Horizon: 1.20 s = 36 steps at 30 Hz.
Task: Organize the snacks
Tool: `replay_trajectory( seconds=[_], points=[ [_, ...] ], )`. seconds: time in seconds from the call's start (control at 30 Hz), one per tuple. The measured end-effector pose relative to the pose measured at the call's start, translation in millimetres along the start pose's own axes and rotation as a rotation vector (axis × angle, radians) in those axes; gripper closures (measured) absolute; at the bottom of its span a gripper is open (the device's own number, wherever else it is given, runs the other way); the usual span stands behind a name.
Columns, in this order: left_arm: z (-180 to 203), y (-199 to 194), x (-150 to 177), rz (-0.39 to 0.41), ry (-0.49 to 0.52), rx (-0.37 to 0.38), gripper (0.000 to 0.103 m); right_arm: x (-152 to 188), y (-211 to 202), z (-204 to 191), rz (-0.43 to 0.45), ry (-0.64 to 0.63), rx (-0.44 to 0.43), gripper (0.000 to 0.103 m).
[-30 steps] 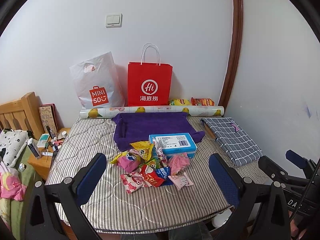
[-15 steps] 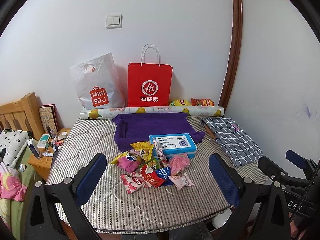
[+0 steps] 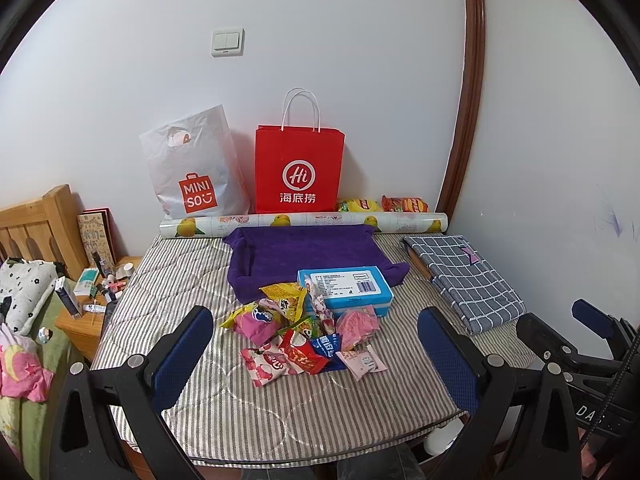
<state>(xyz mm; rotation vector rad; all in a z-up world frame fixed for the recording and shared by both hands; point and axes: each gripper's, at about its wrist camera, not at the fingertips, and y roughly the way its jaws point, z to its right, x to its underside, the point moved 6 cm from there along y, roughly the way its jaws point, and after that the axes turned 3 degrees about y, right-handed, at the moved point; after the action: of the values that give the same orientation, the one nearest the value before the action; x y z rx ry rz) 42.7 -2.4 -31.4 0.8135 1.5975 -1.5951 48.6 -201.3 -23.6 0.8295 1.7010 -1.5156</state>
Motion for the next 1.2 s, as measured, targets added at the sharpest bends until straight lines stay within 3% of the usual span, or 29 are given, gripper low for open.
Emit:
replay_trajectory(
  seconds=[0.27, 0.57, 0.83, 1.2],
  points=[
    [-3.3, 12.9, 4.0, -0.022, -0.005, 0.001, 0.0, 1.6, 9.2, 0.9, -0.006, 0.004, -0.008, 0.0],
    [-35.4, 66.9, 38.2, -0.151, -0.07, -0.007, 0.0, 22.7, 58.8, 1.0, -0.091, 0.017, -0.024, 0.0],
    [-74.2, 112.5, 67.6, -0.247, -0.12, -0.045, 0.001, 55.0, 126.0, -16.7, -0.219, 0.025, -0.101, 0.0],
    [-126.8, 154.2, 99.7, -0.346, -0.211, -0.104, 0.001, 101.3, 209.0, -46.9, -0.407, 0.055, -0.29, 0.001]
  ],
)
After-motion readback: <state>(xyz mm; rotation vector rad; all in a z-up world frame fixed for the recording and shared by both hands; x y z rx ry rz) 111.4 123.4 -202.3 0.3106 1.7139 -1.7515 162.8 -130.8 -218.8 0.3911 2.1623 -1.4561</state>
